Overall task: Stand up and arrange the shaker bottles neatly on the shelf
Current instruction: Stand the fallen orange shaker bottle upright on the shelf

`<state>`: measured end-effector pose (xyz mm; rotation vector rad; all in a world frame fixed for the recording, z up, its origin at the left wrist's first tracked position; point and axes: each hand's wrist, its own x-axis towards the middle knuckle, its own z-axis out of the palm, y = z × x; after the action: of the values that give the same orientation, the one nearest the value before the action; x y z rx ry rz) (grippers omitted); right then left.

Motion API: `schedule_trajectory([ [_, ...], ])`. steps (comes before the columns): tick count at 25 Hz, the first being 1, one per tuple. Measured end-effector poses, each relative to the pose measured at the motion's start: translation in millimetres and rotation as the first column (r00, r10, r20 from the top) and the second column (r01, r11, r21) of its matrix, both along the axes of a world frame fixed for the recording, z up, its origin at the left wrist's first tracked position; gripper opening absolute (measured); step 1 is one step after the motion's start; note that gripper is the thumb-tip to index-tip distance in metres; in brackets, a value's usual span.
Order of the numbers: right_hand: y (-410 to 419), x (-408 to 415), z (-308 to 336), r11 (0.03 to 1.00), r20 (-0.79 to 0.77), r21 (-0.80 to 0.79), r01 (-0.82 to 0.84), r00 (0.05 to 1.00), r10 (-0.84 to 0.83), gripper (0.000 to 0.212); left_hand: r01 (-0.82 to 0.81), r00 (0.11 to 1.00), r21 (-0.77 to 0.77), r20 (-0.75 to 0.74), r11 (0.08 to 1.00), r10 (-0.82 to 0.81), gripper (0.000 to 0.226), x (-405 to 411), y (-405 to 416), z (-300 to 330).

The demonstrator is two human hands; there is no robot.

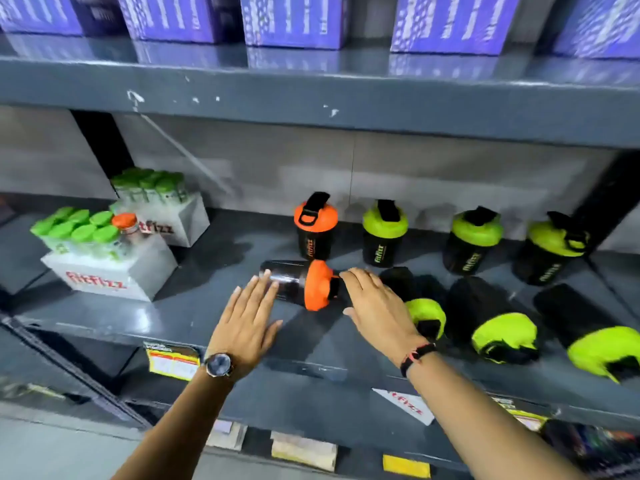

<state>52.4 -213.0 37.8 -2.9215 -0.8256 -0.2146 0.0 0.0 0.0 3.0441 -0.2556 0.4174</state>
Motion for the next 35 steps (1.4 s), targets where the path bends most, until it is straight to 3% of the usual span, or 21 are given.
schedule_trajectory([
  [4,20.5,20.6,-13.2,0.997,-0.152,0.038,0.068,0.987,-0.061,0.062,-0.001,0.995,-0.014,-0.095,1.0,0.0,0.065,7.7,20.7,-24.2],
  [8,27.5,26.2,-20.6,0.992,-0.156,0.07,0.105,0.983,-0.094,0.053,-0.013,0.977,-0.131,-0.213,0.991,-0.015,0.073,15.6,29.3,-40.1],
  [11,28.2,25.1,-20.7,0.994,-0.117,0.062,0.095,0.989,-0.087,0.043,-0.019,0.978,-0.151,-0.206,0.988,-0.013,0.063,19.5,32.5,-50.0],
  [16,24.2,34.9,15.9,0.993,-0.08,0.11,0.041,0.996,-0.032,0.04,-0.008,0.982,-0.153,-0.19,0.988,-0.022,0.067,20.8,35.6,-55.9],
  [20,34.1,54.4,49.9,0.999,-0.024,0.008,-0.041,0.999,0.042,0.035,-0.008,0.981,-0.162,-0.191,0.987,-0.024,0.066,20.7,36.0,-57.1],
  [25,49.3,63.8,56.2,0.998,-0.164,-0.018,-0.066,0.985,0.062,0.035,-0.005,0.982,-0.158,-0.187,0.987,-0.025,0.065,21.2,36.9,-58.2],
  [30,46.0,76.6,62.5,1.0,-0.321,0.007,-0.026,0.947,0.027,0.049,-0.002,0.982,-0.156,-0.189,0.988,-0.027,0.065,21.3,37.4,-58.5],
  [35,50.6,73.1,67.0,0.997,-0.26,0.064,-0.033,0.964,0.048,0.055,-0.003,0.982,-0.157,-0.188,0.988,-0.027,0.066,21.4,37.9,-59.6],
])
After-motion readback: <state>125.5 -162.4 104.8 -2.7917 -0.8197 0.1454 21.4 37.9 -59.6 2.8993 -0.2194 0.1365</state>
